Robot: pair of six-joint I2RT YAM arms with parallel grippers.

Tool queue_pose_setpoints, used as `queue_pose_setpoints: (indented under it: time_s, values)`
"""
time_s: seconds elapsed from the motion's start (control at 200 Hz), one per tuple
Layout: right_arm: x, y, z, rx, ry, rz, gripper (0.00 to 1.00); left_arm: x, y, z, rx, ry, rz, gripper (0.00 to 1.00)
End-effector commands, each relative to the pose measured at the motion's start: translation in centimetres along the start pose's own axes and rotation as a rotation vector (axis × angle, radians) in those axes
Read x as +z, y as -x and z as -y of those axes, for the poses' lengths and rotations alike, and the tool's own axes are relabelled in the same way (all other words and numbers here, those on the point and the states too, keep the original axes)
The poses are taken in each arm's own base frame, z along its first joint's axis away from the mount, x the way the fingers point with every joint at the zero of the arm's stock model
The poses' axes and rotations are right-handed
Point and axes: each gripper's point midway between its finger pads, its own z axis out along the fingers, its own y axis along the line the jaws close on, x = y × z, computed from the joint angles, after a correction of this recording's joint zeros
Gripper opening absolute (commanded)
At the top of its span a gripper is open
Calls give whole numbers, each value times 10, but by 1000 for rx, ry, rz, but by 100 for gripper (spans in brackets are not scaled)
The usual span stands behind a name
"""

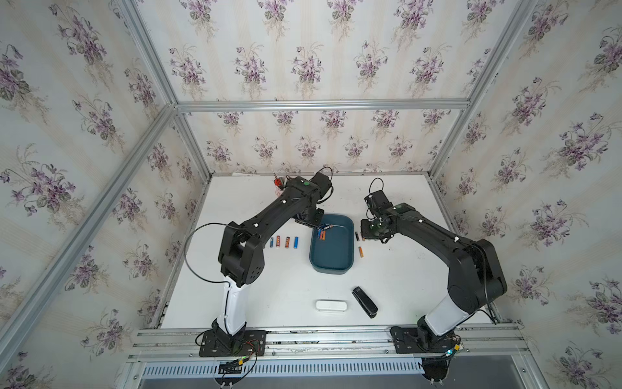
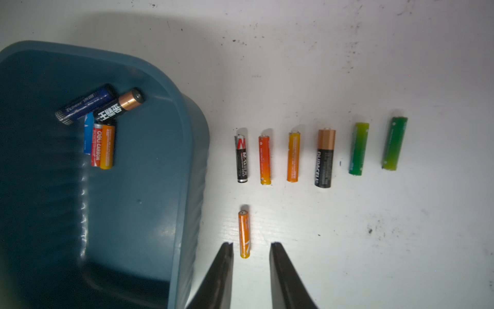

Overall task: Take the batteries out of the storage box
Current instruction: Pick up the battery from the storage box.

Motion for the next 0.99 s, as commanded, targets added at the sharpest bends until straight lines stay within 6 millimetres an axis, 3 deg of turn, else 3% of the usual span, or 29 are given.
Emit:
queue_pose_setpoints:
  time_s: [0.0, 0.39, 0.989]
  values:
    - [-3, -2, 8, -4, -10, -6, 29, 11, 3, 10, 21, 45, -33, 33]
    - [-2, -7, 32, 26, -17, -15, 30, 51, 21, 41, 15, -36, -45, 34]
    - [3, -9, 39, 28, -20, -31, 29, 97, 17, 66, 7, -122, -109, 32]
